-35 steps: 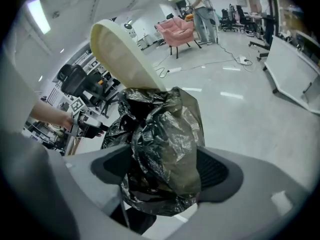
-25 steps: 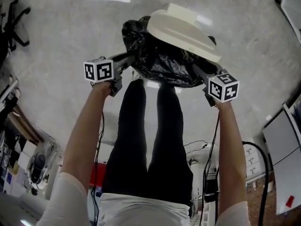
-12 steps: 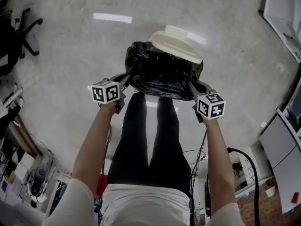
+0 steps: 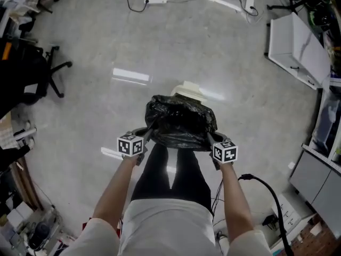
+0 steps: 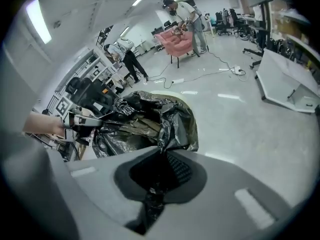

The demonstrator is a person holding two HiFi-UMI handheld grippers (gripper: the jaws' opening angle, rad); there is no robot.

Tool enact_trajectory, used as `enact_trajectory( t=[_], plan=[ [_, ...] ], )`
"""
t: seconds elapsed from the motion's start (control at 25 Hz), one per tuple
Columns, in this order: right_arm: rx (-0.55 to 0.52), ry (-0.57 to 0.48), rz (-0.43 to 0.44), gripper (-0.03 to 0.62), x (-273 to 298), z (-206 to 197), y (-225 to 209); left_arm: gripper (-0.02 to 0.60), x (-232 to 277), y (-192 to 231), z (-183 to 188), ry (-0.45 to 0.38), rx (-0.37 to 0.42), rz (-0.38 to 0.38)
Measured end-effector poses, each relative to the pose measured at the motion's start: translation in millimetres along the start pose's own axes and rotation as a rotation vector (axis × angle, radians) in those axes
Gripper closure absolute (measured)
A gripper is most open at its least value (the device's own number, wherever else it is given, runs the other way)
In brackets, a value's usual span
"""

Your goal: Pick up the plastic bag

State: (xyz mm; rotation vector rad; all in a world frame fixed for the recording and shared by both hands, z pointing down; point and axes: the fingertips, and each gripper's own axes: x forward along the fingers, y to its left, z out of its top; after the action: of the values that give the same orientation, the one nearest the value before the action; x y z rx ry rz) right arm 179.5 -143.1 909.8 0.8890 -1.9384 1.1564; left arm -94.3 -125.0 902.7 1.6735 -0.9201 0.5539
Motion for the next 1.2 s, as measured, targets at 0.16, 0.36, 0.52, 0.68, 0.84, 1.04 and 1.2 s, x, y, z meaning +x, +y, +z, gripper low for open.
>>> enact_trajectory(
  t=[0.16,0.36,0.52,0.68,0.84,1.04,1.2],
  plan=[
    [0.008,-0.029,-0.008,0.591,-44,9,32,0.575,-51,-27,3,-0.015,0.026,-0.001],
    [0.038,-0.108,-0.014,0.591,-98,29,66,0.574,-107,-52,22,-0.045,0.086,-0.019],
    [0.013,-0.160,-0.019,0.591,-139,35,96,0.574,-148,-81,31,-0.050,0.185,-0.054],
    [0.047,-0.252,-0.022,0.591,-177,39,124,0.575,-186,-109,36,-0.089,0.245,-0.097],
    [0.052,-0.325,-0.030,0.591,-204,41,154,0.574,-221,-129,45,-0.151,0.288,-0.126],
    [0.047,-0.419,-0.045,0.591,-229,50,185,0.574,-254,-148,66,-0.232,0.336,-0.149],
    [0.078,-0.493,-0.059,0.591,-246,57,202,0.574,-274,-152,77,-0.268,0.357,-0.176]
  ],
)
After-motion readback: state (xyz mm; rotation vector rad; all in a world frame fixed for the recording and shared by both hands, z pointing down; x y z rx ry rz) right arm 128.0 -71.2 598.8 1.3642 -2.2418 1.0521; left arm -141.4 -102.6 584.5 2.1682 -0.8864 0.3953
